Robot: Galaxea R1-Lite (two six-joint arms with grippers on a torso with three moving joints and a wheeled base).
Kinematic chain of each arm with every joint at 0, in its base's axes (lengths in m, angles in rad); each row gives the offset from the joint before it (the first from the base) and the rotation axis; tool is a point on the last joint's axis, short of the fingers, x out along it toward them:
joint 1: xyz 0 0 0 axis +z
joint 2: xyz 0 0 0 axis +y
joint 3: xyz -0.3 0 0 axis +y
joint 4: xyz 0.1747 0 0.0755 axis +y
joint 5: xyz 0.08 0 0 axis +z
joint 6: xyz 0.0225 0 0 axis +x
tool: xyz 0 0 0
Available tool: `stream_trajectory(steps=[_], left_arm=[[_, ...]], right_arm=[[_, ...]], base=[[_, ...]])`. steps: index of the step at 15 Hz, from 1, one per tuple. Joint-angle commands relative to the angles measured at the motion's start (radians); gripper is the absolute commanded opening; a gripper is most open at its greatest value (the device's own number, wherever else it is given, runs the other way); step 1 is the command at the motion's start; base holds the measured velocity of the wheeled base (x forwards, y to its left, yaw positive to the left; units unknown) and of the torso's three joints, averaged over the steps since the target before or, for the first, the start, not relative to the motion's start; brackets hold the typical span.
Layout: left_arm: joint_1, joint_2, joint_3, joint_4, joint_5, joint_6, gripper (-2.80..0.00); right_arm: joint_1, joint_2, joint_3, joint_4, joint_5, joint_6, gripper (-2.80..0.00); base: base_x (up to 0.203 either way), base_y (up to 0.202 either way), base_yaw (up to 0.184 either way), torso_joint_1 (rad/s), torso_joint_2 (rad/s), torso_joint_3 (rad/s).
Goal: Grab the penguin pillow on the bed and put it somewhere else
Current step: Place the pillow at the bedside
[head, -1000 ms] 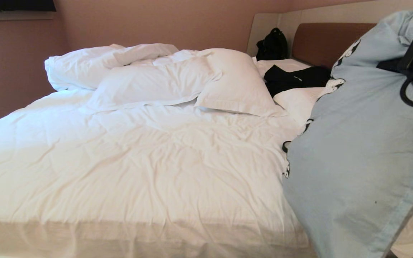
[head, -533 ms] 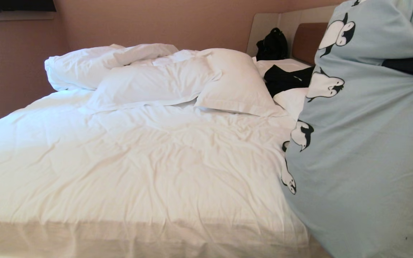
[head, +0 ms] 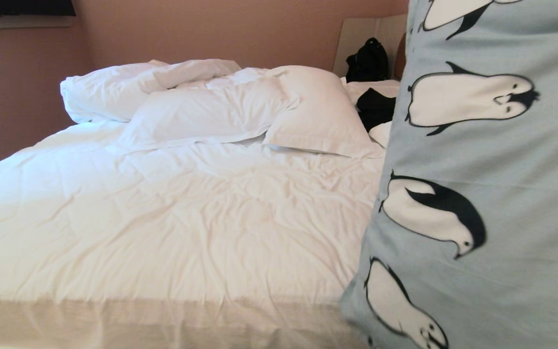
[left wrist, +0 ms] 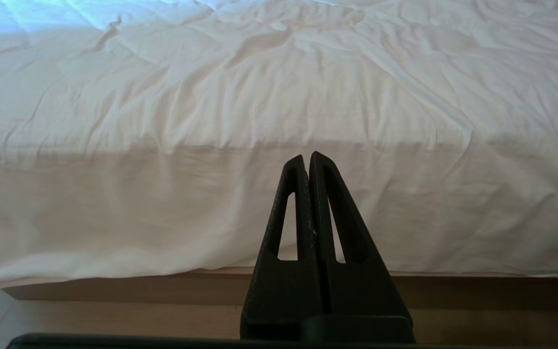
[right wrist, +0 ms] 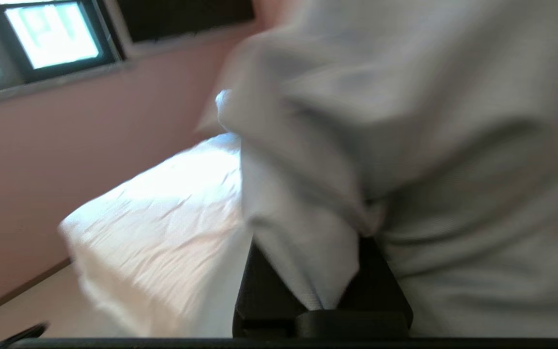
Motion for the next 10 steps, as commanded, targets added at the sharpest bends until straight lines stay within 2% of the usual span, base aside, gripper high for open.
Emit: stream_trajectory(steps=[1,4,7,10], left_arm=[[0.0,0.0,0.002,0.0,0.001,-0.001,-2.8],[0.0,0.0,0.002,0.0,0.001,-0.001,-2.8],[0.0,0.0,0.002,0.0,0.001,-0.001,-2.8],[0.0,0.0,0.002,0.0,0.0,-0.001,-2.8]], right_arm=[[-0.085,-0.028,-0.005,-0.1,-0.017,-0.001,-2.8],[-0.165,0.091,-0.065,-0.114,-0.075,0.006,-2.8],[-0.177,0.228,-0.16,-0.116,-0.232,0.01,-2.8],[-0.198,0.391,-0.256,-0.116,-0.287,0.016,-2.8]], base=[[0.0,0.0,0.0,0.0,0.0,0.0],[0.0,0.0,0.0,0.0,0.0,0.0],[0.0,0.0,0.0,0.0,0.0,0.0],[0.0,0.0,0.0,0.0,0.0,0.0]])
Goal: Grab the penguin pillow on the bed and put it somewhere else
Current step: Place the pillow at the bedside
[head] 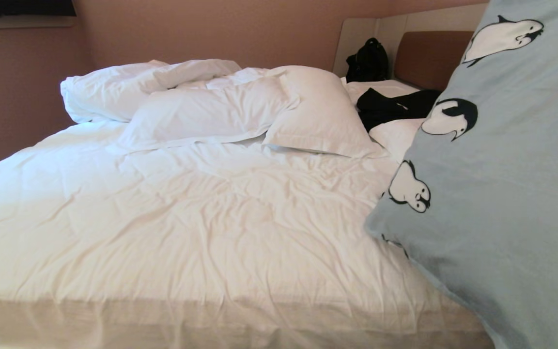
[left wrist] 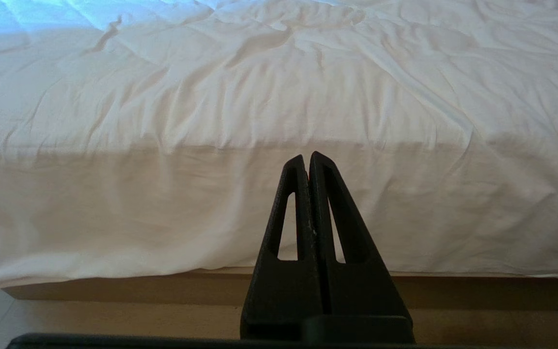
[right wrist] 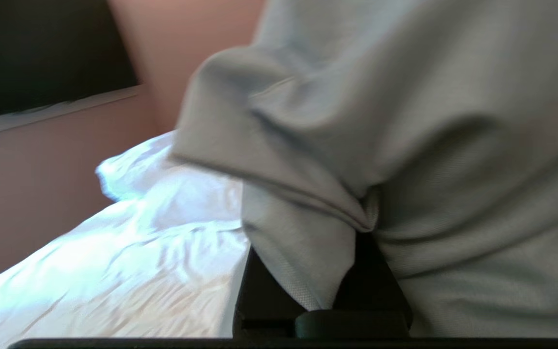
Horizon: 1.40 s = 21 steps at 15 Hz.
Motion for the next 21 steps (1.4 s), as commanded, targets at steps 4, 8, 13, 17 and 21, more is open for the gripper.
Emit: stream_trajectory(steps=[4,8,13,17,21], left_arm=[[0.0,0.0,0.002,0.0,0.001,0.0,-2.8],[0.0,0.0,0.002,0.0,0.0,0.0,-2.8],[0.0,0.0,0.002,0.0,0.001,0.0,-2.8],[0.0,0.0,0.002,0.0,-0.001,0.0,-2.8],[0.0,0.0,0.002,0.0,-0.001,0.0,-2.8]], right_arm=[[-0.066,0.404,-0.319,0.011,-0.105,0.051,-2.8],[-0.132,0.587,-0.656,0.134,-0.099,0.122,-2.8],[-0.194,0.743,-0.739,0.178,-0.021,0.186,-2.8],[-0.226,0.879,-0.741,0.142,0.052,0.112,-2.8],[-0.241,0.969,-0.727,0.139,0.017,-0.07,-2.8]], base=[[0.0,0.0,0.0,0.0,0.0,0.0],[0.0,0.0,0.0,0.0,0.0,0.0],[0.0,0.0,0.0,0.0,0.0,0.0],[0.0,0.0,0.0,0.0,0.0,0.0],[0.0,0.0,0.0,0.0,0.0,0.0]])
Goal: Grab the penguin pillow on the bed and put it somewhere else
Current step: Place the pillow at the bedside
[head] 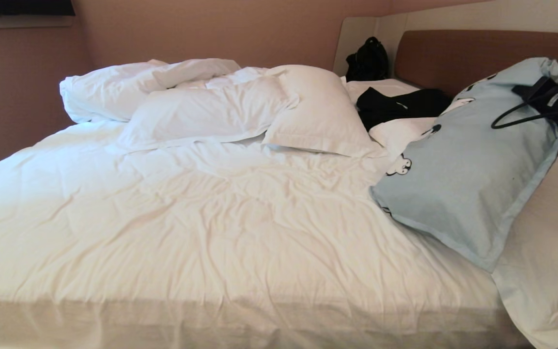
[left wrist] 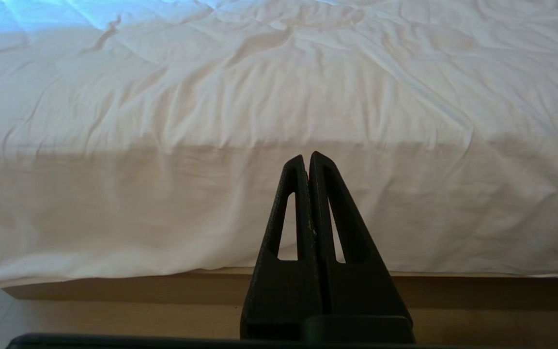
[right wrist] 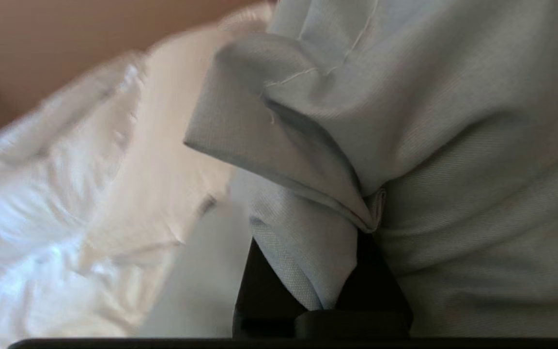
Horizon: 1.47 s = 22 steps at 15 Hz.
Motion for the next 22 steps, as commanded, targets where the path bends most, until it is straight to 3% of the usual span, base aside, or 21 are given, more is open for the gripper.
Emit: stream_trajectory(steps=[1,2,3,6,16,18,22], left_arm=[[0.0,0.0,0.002,0.0,0.002,-0.001,-2.8],[0.0,0.0,0.002,0.0,0.002,-0.001,-2.8],[0.0,0.0,0.002,0.0,0.002,-0.001,-2.8],[0.0,0.0,0.002,0.0,0.001,-0.001,-2.8],[0.0,0.0,0.002,0.0,0.002,-0.001,-2.8],[0.0,0.0,0.002,0.0,0.001,-0.001,-2.8],[0.0,0.0,0.002,0.0,0.002,-0.001,-2.8]], right_arm=[[-0.015,0.074,0.021,-0.001,-0.067,-0.206,-2.8],[-0.028,0.093,0.021,-0.002,-0.101,-0.241,-2.8],[-0.041,0.092,0.023,0.003,-0.108,-0.245,0.0],[-0.045,0.034,0.07,0.006,-0.111,-0.232,0.0],[-0.053,-0.602,0.554,0.005,-0.114,-0.186,0.0],[-0.053,-0.577,0.553,0.039,-0.106,-0.18,0.0],[-0.054,-0.62,0.571,0.159,-0.088,-0.09,0.0]], base=[[0.0,0.0,0.0,0.0,0.0,0.0],[0.0,0.0,0.0,0.0,0.0,0.0],[0.0,0.0,0.0,0.0,0.0,0.0],[0.0,0.0,0.0,0.0,0.0,0.0],[0.0,0.0,0.0,0.0,0.0,0.0],[0.0,0.0,0.0,0.0,0.0,0.0],[0.0,0.0,0.0,0.0,0.0,0.0]])
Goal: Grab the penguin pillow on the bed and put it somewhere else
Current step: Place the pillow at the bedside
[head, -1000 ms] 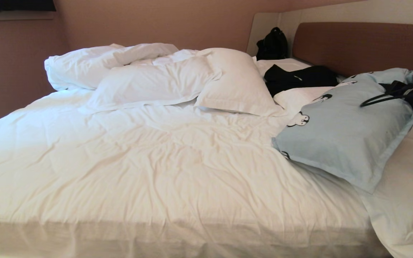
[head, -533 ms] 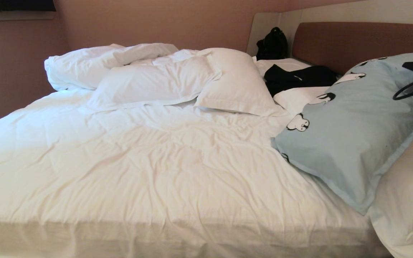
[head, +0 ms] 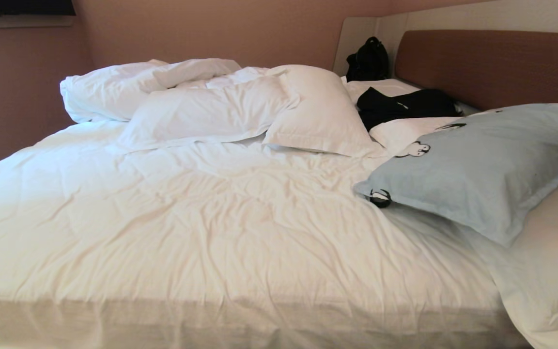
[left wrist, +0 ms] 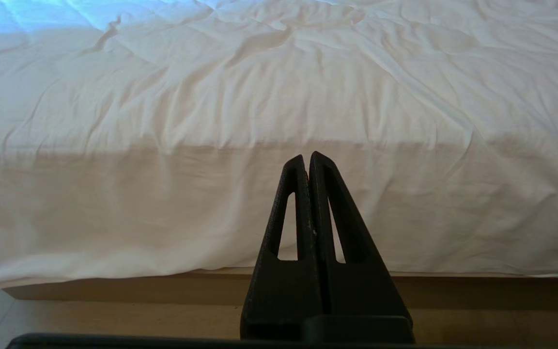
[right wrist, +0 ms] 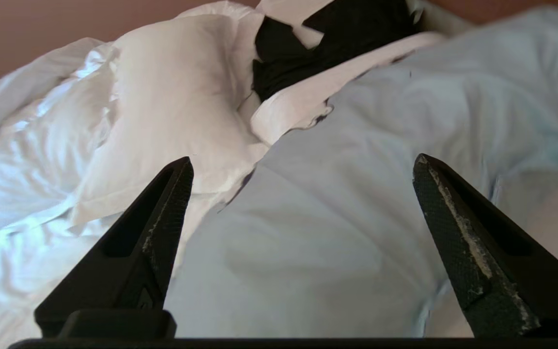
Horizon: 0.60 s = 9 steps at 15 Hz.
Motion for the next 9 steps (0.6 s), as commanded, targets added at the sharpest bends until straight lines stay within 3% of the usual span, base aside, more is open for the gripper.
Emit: stream_trajectory(steps=[1,2,3,4,6,9], left_arm=[[-0.002,0.0,0.002,0.0,0.0,-0.001,-2.8],[0.0,0.0,0.002,0.0,0.0,-0.001,-2.8],[0.0,0.0,0.002,0.0,0.001,-0.001,-2.8],[0.0,0.0,0.002,0.0,0.0,-0.001,-2.8],[0.0,0.0,0.002,0.0,0.001,-0.001,-2.8],[0.0,0.0,0.002,0.0,0.0,-0.001,-2.8]], right_arm=[[-0.005,-0.066,0.018,0.119,0.003,0.056,0.0],[-0.013,-0.106,0.046,0.16,0.005,0.058,0.0],[-0.021,-0.138,0.086,0.18,0.006,0.059,-1.28],[-0.033,-0.176,0.124,0.187,0.006,0.06,-2.8],[-0.066,-0.246,0.201,0.191,0.032,0.061,-2.8],[-0.16,-0.27,0.27,0.21,0.199,0.09,-2.8]], base=[[0.0,0.0,0.0,0.0,0.0,0.0],[0.0,0.0,0.0,0.0,0.0,0.0],[0.0,0.0,0.0,0.0,0.0,0.0],[0.0,0.0,0.0,0.0,0.0,0.0],[0.0,0.0,0.0,0.0,0.0,0.0],[0.0,0.0,0.0,0.0,0.0,0.0]])
